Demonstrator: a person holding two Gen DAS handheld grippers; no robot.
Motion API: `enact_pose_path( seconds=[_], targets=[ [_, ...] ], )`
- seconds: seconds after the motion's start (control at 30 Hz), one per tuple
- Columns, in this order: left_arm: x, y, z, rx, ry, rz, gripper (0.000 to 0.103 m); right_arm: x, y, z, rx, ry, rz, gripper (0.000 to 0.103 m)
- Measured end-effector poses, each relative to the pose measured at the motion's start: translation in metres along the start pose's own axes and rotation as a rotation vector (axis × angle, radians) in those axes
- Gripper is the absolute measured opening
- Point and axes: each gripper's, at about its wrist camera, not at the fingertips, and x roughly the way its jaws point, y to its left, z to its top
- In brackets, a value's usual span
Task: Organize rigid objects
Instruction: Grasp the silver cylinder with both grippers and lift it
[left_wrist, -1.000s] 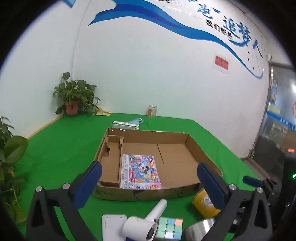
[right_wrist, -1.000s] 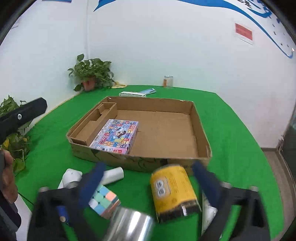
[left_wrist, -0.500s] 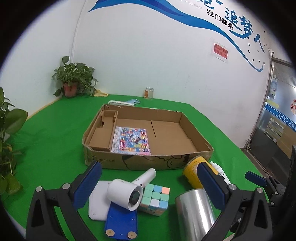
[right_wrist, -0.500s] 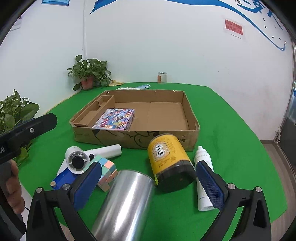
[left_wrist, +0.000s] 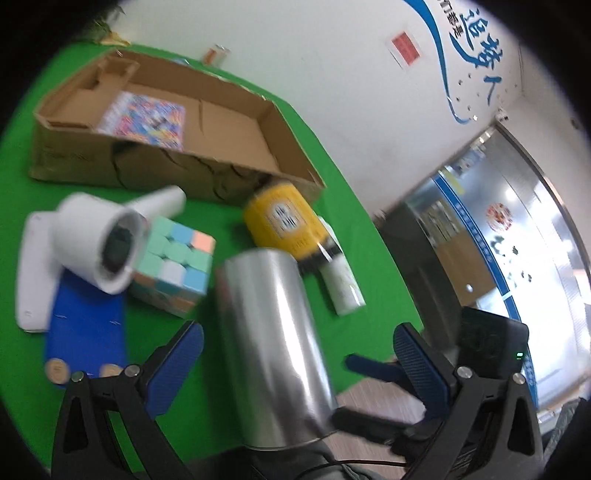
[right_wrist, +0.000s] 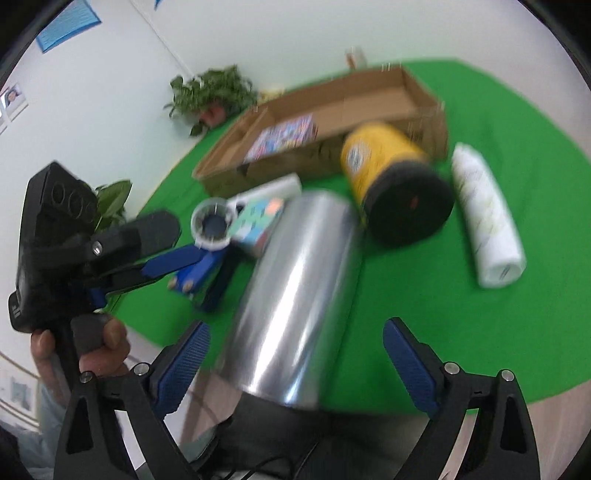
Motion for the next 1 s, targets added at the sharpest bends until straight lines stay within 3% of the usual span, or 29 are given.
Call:
enact_pose_path(
  seconds=[0.03,0.17,0.3,0.5,0.7,0.77,0.83,1.0],
  targets=[
    [0.004,-0.002,0.0,0.005,0.011,0.001,0.101,0.008,-0.001,-0.005,0.015,0.034,0.016,0.088],
    [0.021,-0.005,-0.003,0.005,0.076,-0.002,0.1,0.031,-0.008,-0.013,0.087,0.104,0.119,0.087],
    [0.031,-0.001,-0.004,-0.007,0.12,0.031,0.097,0.042,0.005,-0.013,0.03,0.105,0.116,0.083],
    [0.039,0.007,-0.003,-0.052,0.162,0.015,0.09,0.042,0.016,-0.006,-0.078,0.075,0.017,0.082],
    [0.055,0.006,-0.006,-0.056,0.216,0.007,0.09,0.04,0.039,0.0,-0.299,0.069,-0.2,0.082],
    [0.059,0.008,-0.006,-0.071,0.226,0.006,0.089,0.039,0.043,0.002,-0.33,0.079,-0.229,0.082],
    [0.061,0.013,-0.005,-0.09,0.237,0.02,0.085,0.037,0.038,0.003,-0.304,0.088,-0.197,0.082],
    [0.058,0.022,-0.004,-0.124,0.241,-0.001,0.085,0.017,-0.003,0.018,-0.082,0.106,0.007,0.082]
  ],
)
